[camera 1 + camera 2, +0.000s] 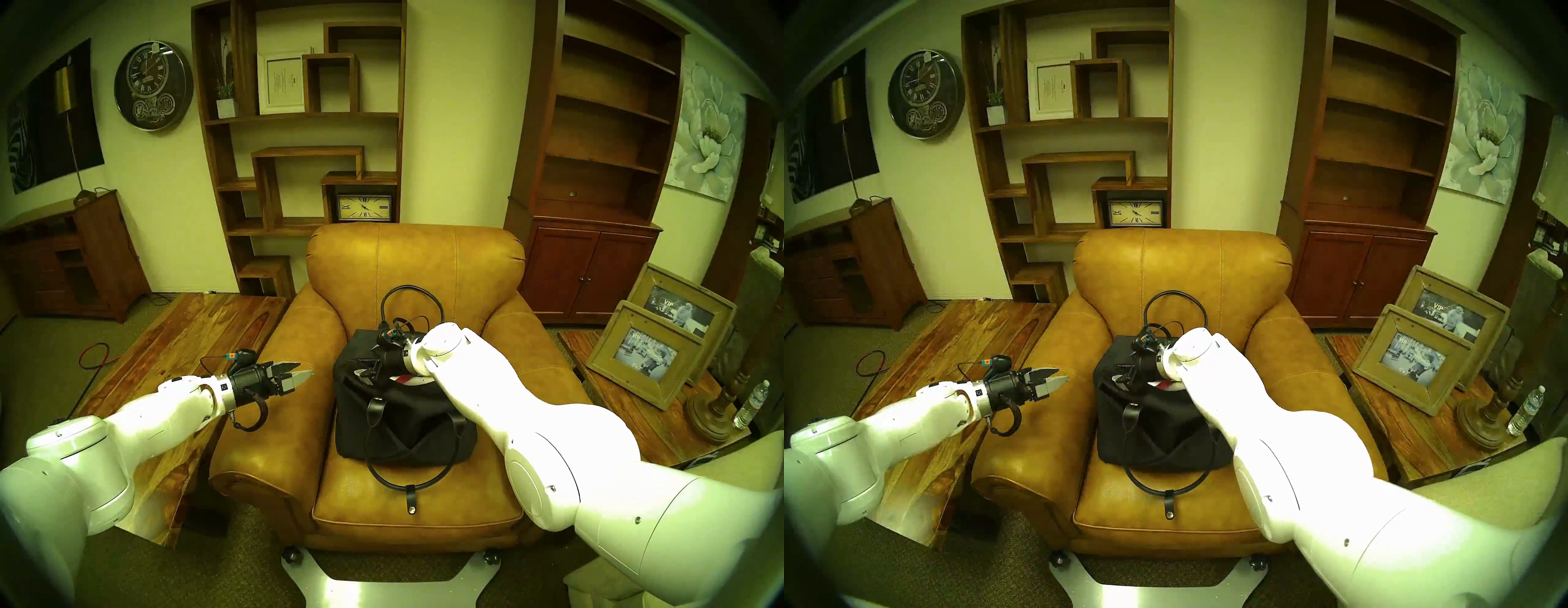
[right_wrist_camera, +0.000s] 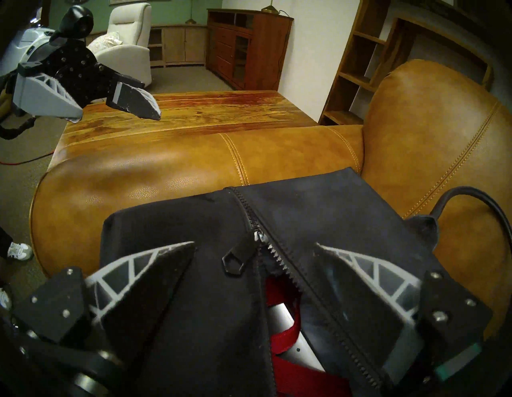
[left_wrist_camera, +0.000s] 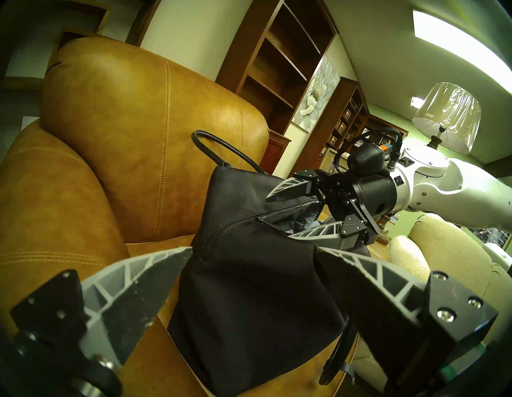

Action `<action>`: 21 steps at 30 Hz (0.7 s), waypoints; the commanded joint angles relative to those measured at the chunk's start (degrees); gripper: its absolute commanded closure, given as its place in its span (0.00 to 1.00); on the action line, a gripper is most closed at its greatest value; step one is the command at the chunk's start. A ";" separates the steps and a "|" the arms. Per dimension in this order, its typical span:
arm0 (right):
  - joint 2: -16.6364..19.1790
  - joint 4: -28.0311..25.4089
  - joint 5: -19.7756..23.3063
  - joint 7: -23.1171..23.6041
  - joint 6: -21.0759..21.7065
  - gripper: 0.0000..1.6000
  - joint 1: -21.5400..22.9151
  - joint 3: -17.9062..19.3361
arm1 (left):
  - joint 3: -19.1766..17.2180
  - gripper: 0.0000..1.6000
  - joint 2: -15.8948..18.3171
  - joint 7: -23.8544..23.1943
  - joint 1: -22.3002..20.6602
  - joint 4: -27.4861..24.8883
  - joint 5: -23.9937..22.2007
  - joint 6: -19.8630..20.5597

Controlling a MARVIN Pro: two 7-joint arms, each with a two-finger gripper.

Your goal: Close a bag with a zipper

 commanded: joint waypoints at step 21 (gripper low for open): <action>-0.71 11.08 -4.82 -7.41 -8.98 0.05 7.26 -2.47 | -0.69 0.00 1.40 2.11 -0.07 -2.87 -0.48 -0.08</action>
